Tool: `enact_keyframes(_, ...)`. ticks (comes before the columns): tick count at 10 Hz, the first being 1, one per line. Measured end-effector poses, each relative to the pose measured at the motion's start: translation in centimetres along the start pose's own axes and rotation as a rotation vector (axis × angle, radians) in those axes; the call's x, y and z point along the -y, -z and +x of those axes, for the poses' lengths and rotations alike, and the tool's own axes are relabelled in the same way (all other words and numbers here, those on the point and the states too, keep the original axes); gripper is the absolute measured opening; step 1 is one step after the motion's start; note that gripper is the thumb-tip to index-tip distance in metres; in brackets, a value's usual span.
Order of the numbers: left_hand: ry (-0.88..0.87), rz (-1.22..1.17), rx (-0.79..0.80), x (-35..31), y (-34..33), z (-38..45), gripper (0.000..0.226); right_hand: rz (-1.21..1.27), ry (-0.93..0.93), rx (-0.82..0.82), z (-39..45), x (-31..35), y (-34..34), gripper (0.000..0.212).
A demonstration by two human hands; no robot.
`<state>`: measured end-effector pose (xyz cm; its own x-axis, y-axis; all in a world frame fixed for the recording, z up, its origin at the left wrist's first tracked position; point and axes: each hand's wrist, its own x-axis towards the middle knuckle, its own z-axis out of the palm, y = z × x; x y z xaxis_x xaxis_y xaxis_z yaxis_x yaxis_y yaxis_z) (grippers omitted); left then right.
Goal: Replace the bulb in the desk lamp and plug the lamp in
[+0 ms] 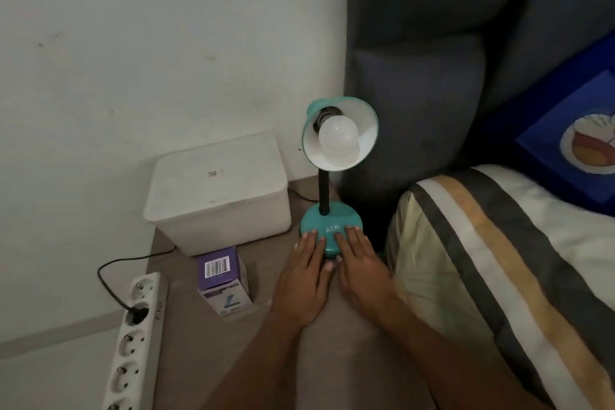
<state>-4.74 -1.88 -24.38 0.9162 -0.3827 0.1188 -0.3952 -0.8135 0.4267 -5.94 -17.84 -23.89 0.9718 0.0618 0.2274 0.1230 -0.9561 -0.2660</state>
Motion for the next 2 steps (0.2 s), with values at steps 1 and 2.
enact_keyframes(1,0.011,0.017,0.059,-0.2,0.8,0.1,0.062,0.030,0.033,0.001,0.7,-0.3,0.3,0.047)
enact_keyframes(2,0.020,-0.015,0.125,-1.2,2.3,-0.9,0.064,0.173,-0.044,0.174,0.7,-0.2,2.4,0.053)
